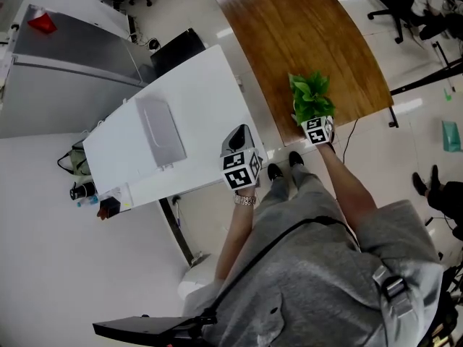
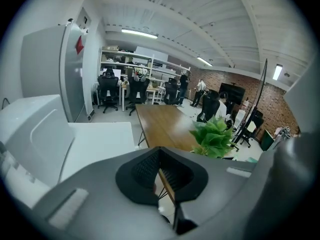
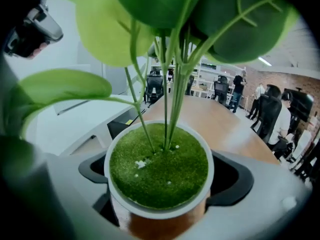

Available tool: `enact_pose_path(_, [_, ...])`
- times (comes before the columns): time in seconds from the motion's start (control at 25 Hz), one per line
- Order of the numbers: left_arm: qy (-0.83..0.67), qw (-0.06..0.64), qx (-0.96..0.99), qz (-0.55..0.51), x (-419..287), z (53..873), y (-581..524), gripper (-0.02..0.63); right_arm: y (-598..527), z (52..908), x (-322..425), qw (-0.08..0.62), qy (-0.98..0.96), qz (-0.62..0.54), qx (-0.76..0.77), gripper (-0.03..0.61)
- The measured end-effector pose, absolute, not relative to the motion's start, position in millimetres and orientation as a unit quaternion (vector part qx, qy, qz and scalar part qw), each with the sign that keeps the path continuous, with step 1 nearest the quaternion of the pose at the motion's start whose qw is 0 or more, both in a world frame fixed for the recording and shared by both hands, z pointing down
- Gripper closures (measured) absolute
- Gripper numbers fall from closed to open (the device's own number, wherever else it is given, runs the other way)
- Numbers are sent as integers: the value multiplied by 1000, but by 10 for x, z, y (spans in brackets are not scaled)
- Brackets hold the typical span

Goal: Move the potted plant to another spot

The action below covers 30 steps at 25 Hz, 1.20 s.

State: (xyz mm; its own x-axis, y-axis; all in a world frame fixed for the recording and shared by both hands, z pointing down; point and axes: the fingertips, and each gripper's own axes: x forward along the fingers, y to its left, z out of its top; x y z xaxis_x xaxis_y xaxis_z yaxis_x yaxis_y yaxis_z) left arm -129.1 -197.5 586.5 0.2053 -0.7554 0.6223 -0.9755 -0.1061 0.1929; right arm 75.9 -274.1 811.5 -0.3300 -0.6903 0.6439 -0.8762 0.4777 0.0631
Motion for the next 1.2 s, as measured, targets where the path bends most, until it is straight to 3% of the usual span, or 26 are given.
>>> enact_pose_path(0.12, [-602, 288, 719, 192, -1297, 5846, -1960, 598, -2742, 8066, 799, 288, -802, 162, 498, 4])
enact_pose_path(0.8, [-597, 287, 730, 169, -1028, 5756, -1992, 598, -2028, 7860, 1200, 315, -785, 181, 502, 2])
enact_pose_path(0.92, [-587, 286, 738, 170, -858, 5779, -2002, 598, -1765, 7719, 1311, 322, -774, 201, 507, 137])
enact_pose_path(0.96, [-584, 285, 741, 171, -793, 5788, -2005, 598, -1740, 7645, 1363, 317, -769, 210, 515, 253])
enact_pose_path(1.0, [-580, 285, 743, 172, -724, 5798, -2009, 598, -1757, 7568, 1419, 305, -765, 216, 525, 448])
enact_pose_path(1.04, [-577, 286, 745, 174, -653, 5811, -2011, 598, -1803, 7486, 1460, 289, -764, 221, 533, 575])
enact_pose_path(1.2, [-565, 292, 750, 179, -391, 5856, -1974, 598, -2012, 7147, 1387, 259, -771, 237, 531, 577])
